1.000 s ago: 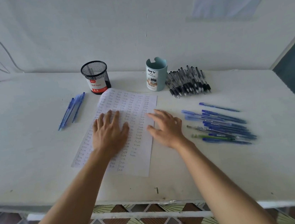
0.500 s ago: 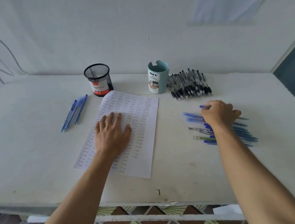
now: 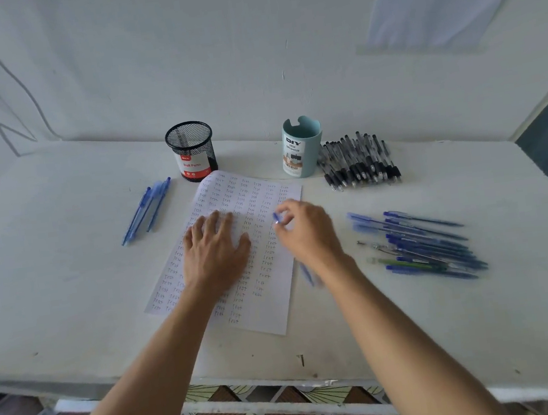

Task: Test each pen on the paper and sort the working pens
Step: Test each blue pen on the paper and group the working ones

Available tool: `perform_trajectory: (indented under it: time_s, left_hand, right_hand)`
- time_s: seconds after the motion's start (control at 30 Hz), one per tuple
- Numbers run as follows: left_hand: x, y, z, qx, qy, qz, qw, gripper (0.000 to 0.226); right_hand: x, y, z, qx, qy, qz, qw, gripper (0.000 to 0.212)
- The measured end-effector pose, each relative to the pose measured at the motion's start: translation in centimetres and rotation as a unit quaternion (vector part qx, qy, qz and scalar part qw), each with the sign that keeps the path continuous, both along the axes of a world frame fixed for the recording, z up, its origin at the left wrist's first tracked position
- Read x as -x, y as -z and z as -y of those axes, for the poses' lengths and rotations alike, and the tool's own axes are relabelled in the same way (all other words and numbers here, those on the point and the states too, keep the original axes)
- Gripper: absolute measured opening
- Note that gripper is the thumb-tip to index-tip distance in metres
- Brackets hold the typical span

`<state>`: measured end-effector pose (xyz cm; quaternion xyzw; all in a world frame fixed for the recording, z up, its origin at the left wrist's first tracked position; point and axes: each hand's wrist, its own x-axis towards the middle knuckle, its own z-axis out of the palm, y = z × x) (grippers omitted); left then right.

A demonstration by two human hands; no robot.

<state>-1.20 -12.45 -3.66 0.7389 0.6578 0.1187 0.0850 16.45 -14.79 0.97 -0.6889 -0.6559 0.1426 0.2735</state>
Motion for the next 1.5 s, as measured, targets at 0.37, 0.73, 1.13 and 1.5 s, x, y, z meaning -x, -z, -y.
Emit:
perform_trajectory:
  time_s: [0.37, 0.73, 1.13, 1.5]
  left_hand:
    - [0.1, -0.1, 0.0, -0.005, 0.009, 0.014, 1.000, 0.061]
    - [-0.3, -1.6, 0.1, 0.010, 0.028, 0.001, 1.000, 0.046]
    - [-3.5, -3.2, 1.8, 0.072, -0.022, 0.044, 0.996, 0.032]
    - [-2.7, -6.5, 2.1, 0.177, -0.033, 0.642, 0.746, 0.025]
  right_hand:
    - [0.2, 2.2, 0.4, 0.002, -0.008, 0.010, 1.000, 0.024]
    - [-3.1, 3.8, 0.8, 0.125, -0.063, 0.160, 0.977, 0.061]
    - [-3.4, 4.2, 0.8, 0.130, -0.061, 0.163, 0.976, 0.076]
    - [-3.2, 4.4, 1.0, 0.123, -0.068, 0.179, 0.974, 0.068]
